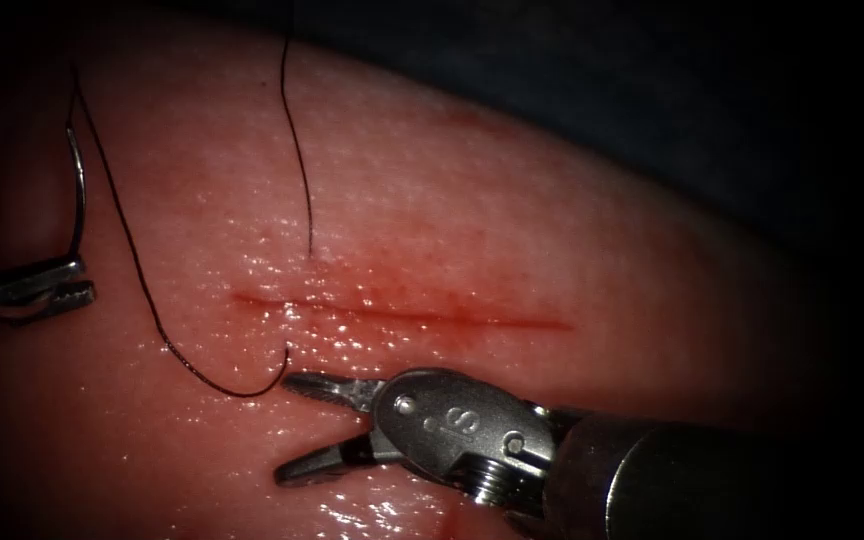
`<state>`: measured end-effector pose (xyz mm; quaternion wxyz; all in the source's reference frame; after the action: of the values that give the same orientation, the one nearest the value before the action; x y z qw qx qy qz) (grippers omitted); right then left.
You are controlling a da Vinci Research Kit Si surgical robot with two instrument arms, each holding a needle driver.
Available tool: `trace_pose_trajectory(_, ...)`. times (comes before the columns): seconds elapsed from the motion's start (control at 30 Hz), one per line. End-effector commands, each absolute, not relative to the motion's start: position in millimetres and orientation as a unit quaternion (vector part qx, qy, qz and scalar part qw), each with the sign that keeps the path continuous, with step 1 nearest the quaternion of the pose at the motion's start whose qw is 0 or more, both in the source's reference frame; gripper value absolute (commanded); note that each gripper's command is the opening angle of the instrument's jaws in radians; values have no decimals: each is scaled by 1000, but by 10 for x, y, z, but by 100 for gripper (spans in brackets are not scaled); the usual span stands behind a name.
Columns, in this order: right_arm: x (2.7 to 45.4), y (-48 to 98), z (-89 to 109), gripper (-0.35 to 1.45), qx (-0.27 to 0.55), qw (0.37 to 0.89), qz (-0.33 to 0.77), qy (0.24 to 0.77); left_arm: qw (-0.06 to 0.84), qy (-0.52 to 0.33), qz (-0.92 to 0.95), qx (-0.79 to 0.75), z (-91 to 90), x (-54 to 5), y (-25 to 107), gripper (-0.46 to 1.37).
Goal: Wound Closure
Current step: Use the right needle driver to pull the suture through the skin.
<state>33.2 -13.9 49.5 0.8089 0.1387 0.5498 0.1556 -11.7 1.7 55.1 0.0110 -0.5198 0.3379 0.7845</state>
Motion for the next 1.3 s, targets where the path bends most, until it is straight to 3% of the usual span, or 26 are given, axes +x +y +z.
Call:
trace_pose_trajectory(0.03, 332, -138, 500, 124, 137, 807, 142, 556, 9, 332, 788, -519, 551, -117, 18, -35)
trace_pose_trajectory(0.17, 334, -134, 511, 119, 117, 795, 104, 586, 10, 330, 789, -518, 553, -117, 24, -35)
trace_pose_trajectory(0.47, 348, -124, 542, 103, 109, 793, 96, 592, 7, 336, 789, -515, 558, -120, 22, -35)
trace_pose_trajectory(0.57, 350, -126, 548, 62, 115, 793, 86, 591, 9, 335, 788, -516, 559, -120, 21, -35)
trace_pose_trajectory(0.6, 351, -128, 553, 13, 118, 795, 78, 589, 11, 334, 788, -517, 560, -120, 21, -35)
trace_pose_trajectory(0.63, 351, -129, 556, -23, 122, 795, 74, 589, 11, 334, 788, -517, 560, -121, 21, -35)
trace_pose_trajectory(0.67, 351, -129, 559, -35, 126, 795, 76, 588, 11, 334, 788, -517, 561, -121, 22, -35)
trace_pose_trajectory(1.3, 342, -138, 544, -35, 184, 817, 111, 535, 36, 315, 785, -532, 573, -134, 9, -35)
